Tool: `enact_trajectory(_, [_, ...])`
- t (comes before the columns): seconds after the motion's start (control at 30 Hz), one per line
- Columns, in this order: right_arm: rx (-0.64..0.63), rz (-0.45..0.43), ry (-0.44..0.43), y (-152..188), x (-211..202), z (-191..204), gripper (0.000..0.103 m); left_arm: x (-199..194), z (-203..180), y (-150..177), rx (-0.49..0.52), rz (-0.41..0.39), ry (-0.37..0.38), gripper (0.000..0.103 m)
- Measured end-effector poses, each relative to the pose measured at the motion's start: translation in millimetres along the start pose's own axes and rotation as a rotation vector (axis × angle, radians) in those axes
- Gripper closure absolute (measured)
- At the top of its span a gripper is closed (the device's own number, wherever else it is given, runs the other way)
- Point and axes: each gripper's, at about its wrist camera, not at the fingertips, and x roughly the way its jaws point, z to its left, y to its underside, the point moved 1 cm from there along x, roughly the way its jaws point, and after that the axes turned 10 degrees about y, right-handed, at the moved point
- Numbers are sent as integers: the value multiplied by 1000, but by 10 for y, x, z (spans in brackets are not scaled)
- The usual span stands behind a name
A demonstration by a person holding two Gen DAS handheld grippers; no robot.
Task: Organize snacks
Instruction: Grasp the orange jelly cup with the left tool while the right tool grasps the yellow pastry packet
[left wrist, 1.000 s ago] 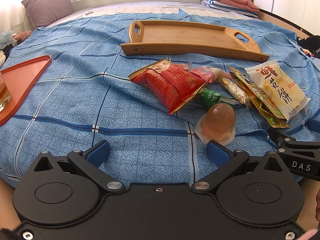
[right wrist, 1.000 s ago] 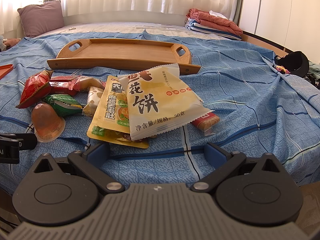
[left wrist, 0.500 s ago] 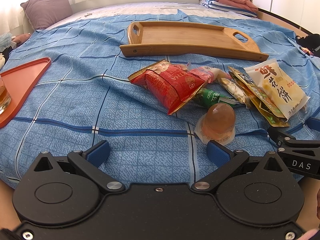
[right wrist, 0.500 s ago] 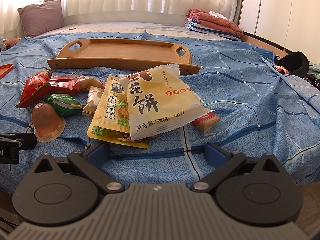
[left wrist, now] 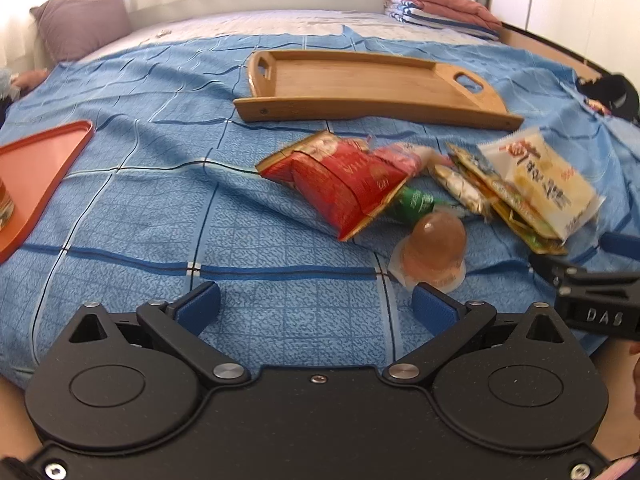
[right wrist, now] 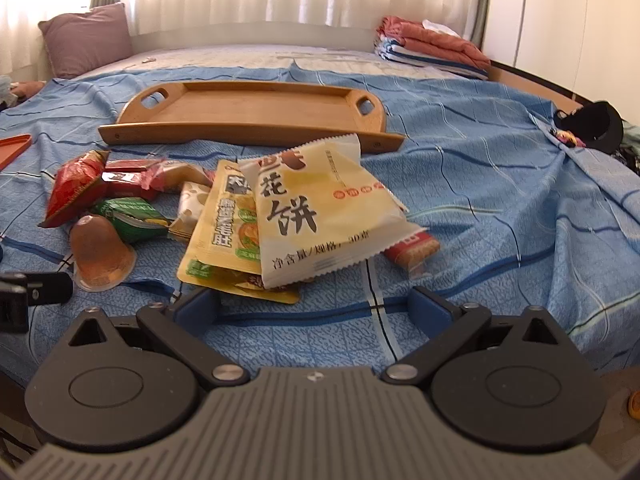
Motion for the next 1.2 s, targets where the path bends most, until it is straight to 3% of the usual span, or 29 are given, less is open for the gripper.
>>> enact_trajectory(0.27, [-66, -80, -16, -202, -91, -16, 3, -218, -161, -46, 39, -67, 96, 23])
enact_trajectory(0.47, [-106, -98, -72, -369, -153, -38, 3, -166, -353, -67, 86, -64, 135, 39])
enact_trajectory(0.8, [-43, -74, -234, -741, -98, -224, 3, -28, -414, -116, 84, -58, 143, 45])
enact_trajectory(0.97, [-77, -15, -137, -794, 156, -216, 3, 9, -427, -98, 78, -52, 145, 46])
enact_trajectory(1.2, [-113, 74, -165, -635, 461, -72, 5, 74, -448, -102, 75, -34, 154, 52])
